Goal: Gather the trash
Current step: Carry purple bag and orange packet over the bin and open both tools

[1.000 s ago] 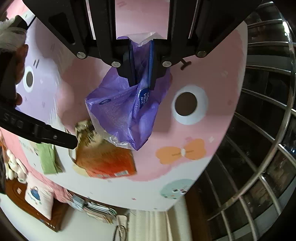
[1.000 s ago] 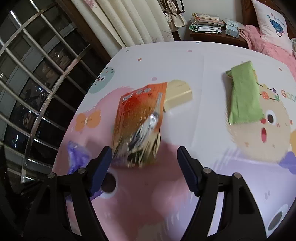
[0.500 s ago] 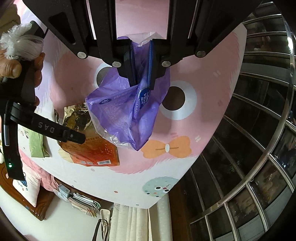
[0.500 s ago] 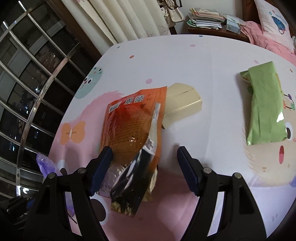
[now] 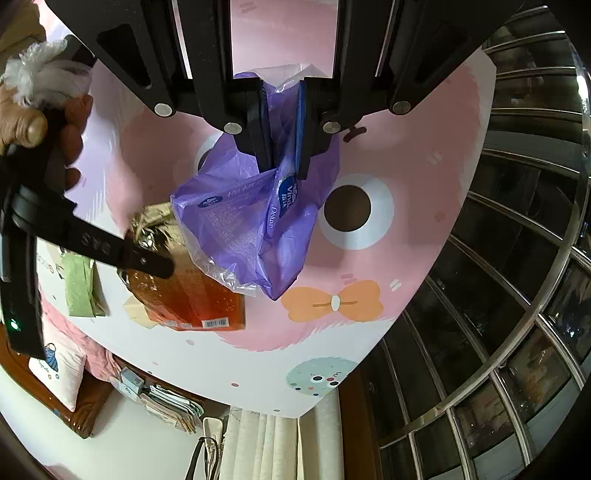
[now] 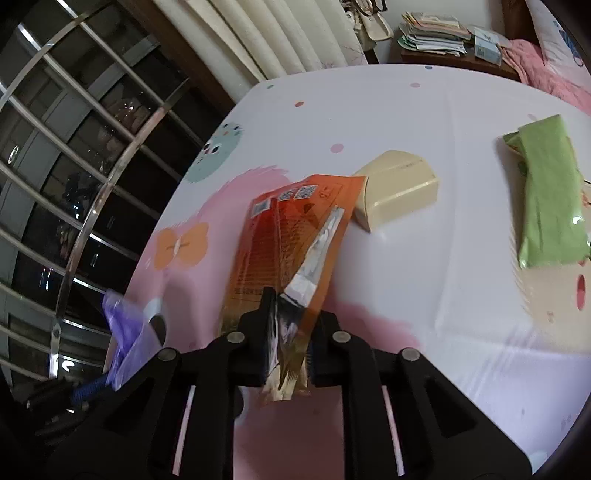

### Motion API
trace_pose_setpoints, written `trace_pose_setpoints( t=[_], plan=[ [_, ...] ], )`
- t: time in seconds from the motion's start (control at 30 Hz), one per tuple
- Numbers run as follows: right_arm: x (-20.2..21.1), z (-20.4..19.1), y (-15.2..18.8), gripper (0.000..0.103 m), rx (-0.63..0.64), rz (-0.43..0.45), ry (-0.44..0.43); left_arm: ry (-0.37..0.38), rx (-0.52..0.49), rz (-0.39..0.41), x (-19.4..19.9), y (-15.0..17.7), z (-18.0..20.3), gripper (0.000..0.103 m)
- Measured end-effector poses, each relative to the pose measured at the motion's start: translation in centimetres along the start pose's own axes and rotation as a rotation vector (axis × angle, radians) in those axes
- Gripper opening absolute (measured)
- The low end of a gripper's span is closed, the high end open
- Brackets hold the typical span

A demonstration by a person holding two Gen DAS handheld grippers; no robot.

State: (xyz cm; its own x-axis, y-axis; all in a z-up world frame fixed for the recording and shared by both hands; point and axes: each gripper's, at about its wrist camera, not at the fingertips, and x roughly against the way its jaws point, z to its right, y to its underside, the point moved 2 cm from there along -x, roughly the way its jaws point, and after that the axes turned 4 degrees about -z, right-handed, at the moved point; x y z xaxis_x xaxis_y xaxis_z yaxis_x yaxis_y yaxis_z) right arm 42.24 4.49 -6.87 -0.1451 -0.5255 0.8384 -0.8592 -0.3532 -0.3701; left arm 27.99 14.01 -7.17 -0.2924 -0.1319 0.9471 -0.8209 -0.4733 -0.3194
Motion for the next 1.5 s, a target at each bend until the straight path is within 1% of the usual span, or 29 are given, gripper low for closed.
trace_pose_setpoints(
  t=[0.2, 0.4, 0.6, 0.67, 0.77, 0.9, 1.03, 1.23, 1.3, 1.37, 1.5],
  plan=[
    [3.8, -0.6, 3.6, 0.008, -0.005, 0.020, 0.002, 0.012, -0.024, 0.002, 1.1, 1.4, -0.4, 0.011],
    [8.6, -1.9, 8.5, 0.007, -0.026, 0.058, 0.018, 0.064, -0.061, 0.015, 2.9, 3.6, -0.5, 0.011],
    [14.1, -4.4, 14.5, 0.007, -0.044, 0.122, 0.052, 0.107, -0.146, 0.036, 5.4, 6.7, -0.8, 0.011],
    [16.1, -5.5, 17.1, 0.007, -0.057, 0.146, 0.064, 0.128, -0.178, 0.040, 6.5, 8.0, -1.1, 0.011],
    [18.1, -7.1, 20.6, 0.007, -0.084, 0.173, 0.087, 0.157, -0.235, 0.048, 8.2, 10.3, -1.7, 0.011],
    [19.9, -9.1, 25.4, 0.007, -0.129, 0.199, 0.114, 0.168, -0.310, 0.056, 9.6, 13.0, -3.1, 0.011],
    [20.9, -11.5, 30.6, 0.007, -0.147, 0.213, 0.156, 0.187, -0.375, 0.054, 10.6, 16.4, -4.9, 0.011],
    [20.4, -14.5, 36.9, 0.007, -0.168, 0.198, 0.195, 0.236, -0.445, 0.047, 11.0, 20.9, -7.3, 0.011],
    [19.6, -15.3, 38.9, 0.007, -0.174, 0.186, 0.202, 0.247, -0.470, 0.043, 10.8, 22.2, -7.7, 0.011],
    [18.6, -15.8, 41.0, 0.007, -0.189, 0.160, 0.205, 0.256, -0.496, 0.019, 10.3, 23.9, -8.2, 0.011],
    [16.7, -15.9, 44.2, 0.007, -0.227, 0.103, 0.210, 0.261, -0.542, -0.032, 9.1, 26.7, -8.5, 0.011]
  ],
)
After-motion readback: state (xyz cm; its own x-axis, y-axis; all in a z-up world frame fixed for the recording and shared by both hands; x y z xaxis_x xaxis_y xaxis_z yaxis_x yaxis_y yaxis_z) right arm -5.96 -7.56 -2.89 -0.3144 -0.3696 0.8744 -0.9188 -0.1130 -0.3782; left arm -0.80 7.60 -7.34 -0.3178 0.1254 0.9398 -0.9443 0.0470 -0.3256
